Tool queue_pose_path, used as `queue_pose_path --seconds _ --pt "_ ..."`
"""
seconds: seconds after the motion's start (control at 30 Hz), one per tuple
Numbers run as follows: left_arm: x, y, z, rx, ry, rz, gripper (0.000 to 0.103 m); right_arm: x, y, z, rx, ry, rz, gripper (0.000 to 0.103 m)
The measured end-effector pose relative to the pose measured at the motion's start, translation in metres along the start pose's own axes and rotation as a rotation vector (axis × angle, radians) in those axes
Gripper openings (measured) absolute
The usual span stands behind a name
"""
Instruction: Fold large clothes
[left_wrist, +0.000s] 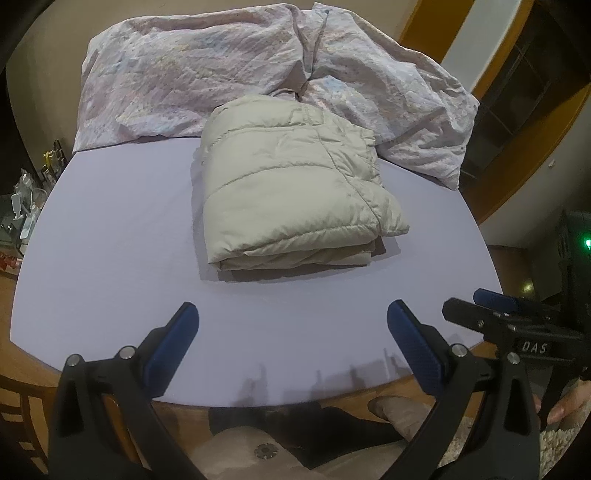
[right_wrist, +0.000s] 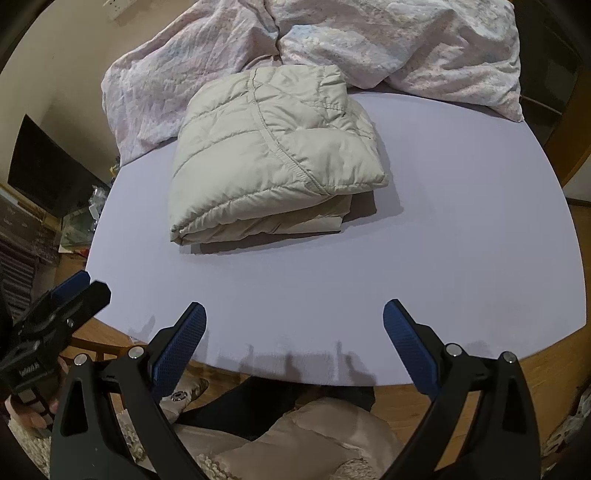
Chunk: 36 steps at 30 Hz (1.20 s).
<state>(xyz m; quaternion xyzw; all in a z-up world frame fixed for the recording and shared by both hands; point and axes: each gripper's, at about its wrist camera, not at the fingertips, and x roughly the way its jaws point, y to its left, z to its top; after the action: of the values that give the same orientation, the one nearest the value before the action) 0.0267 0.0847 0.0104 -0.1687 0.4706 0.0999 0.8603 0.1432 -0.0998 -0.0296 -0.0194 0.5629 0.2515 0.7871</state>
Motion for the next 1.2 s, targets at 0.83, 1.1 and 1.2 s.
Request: queue_pose_path --seconds 0.83,1.1,1.2 --pt "0.0003 0.0014 -0.0052 -0.007 0.015 0.005 0.101 -0.0002 0.0001 -0.0035 -0.003 -0.013 0.014 0.098" --pt "0.0020 0.0009 -0.0053 -0.012 0.019 0.007 0.101 0.0004 0.0016 -0.0042 0.000 -0.012 0.014 0.098" --pt "0.0033 0.0013 -0.0058 -0.013 0.023 0.009 0.101 0.0006 0.0011 -0.0041 0.000 -0.012 0.014 0.098"
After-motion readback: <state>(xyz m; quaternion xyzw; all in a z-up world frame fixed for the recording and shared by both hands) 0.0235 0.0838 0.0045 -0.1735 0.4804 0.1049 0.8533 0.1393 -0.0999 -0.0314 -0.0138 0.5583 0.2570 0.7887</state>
